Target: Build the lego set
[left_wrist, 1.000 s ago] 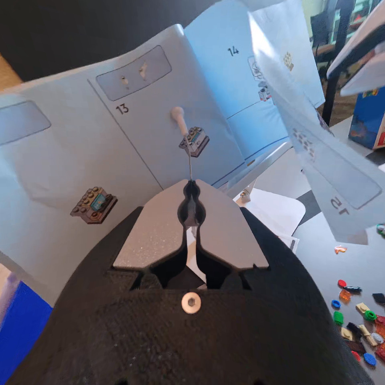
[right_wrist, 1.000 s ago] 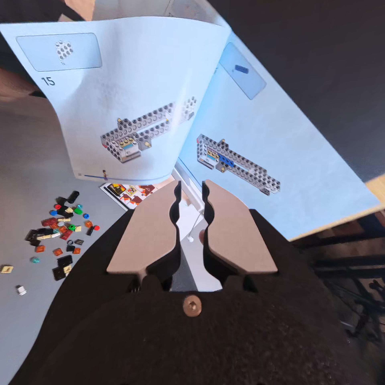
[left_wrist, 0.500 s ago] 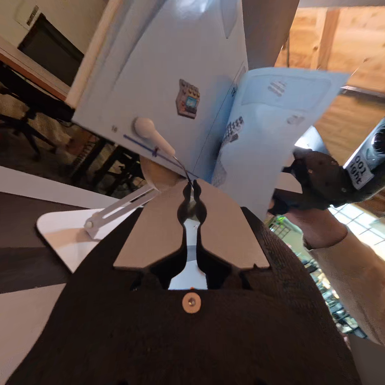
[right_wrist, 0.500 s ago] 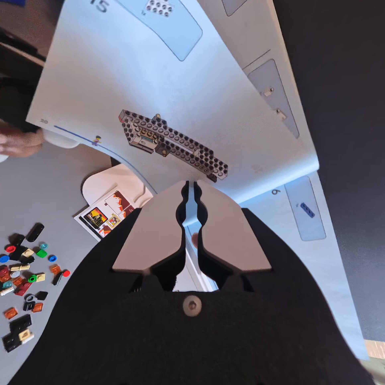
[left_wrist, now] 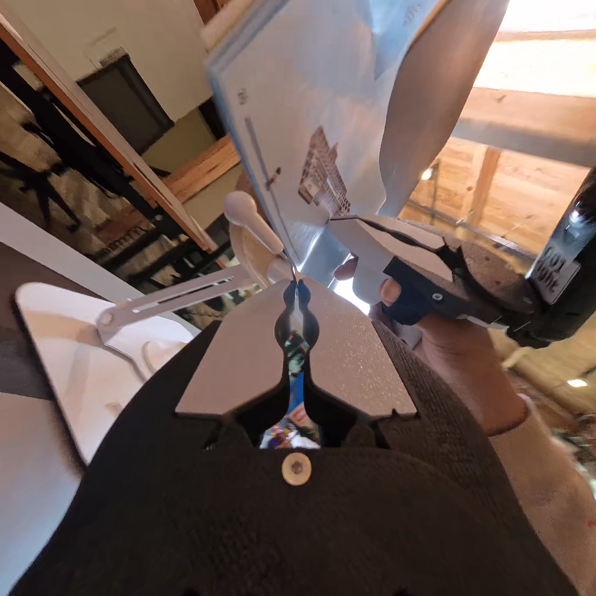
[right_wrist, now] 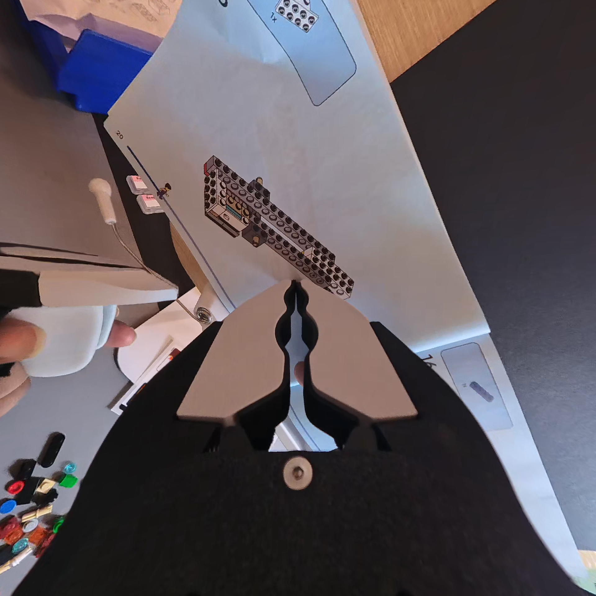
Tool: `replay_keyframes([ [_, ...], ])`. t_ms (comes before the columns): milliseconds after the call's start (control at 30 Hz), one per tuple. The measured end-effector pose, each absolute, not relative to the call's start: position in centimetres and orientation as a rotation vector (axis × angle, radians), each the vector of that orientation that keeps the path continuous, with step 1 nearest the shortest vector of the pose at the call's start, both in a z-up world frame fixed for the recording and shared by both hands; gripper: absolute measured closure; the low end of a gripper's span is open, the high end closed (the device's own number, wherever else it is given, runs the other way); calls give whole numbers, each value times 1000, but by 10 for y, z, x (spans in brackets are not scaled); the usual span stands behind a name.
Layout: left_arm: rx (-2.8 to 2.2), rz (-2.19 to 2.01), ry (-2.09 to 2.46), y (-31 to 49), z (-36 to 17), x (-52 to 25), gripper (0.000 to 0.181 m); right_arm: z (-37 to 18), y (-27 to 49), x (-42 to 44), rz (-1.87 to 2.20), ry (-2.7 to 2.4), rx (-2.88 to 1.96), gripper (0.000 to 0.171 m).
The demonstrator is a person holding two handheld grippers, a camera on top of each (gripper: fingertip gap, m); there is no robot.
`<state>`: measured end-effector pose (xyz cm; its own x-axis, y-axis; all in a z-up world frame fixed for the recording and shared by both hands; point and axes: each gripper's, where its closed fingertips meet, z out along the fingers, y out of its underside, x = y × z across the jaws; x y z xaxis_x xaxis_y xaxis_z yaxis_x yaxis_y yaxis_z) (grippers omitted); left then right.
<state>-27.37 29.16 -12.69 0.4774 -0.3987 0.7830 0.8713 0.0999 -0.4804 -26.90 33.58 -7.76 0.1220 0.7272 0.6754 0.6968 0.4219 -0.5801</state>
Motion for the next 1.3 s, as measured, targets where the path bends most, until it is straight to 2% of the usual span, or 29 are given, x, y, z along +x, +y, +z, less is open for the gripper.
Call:
replay_keyframes([
  [33, -1138, -923, -503, 291, -125, -274, 180, -78, 336, -269, 45, -1582, -1290, 171],
  [367, -1620, -86, 128, 317, -104, -263, 180, -78, 335, -271, 197, -1559, -1336, 171],
  [600, -1731, -6, 245, 315, -106, -262, 179, -64, 329, -245, 433, -1434, -1336, 166],
  [767, -1742, 28, 246, 316, -105, -260, 179, -75, 356, -209, 398, -1293, -1383, 167],
  [967, -1735, 319, 423, 317, -105, -249, 180, -87, 355, -220, 397, -1305, -1357, 171],
  [1100, -1709, 694, 711, 322, -110, -243, 180, -88, 355, -219, 410, -1276, -1375, 171],
  [1233, -1830, 622, 722, 321, -111, -241, 179, -96, 354, -208, 480, -1261, -1424, 164],
  [1300, -1794, 556, 688, 315, -100, -236, 167, -95, 350, -193, 519, -1236, -1430, 161],
])
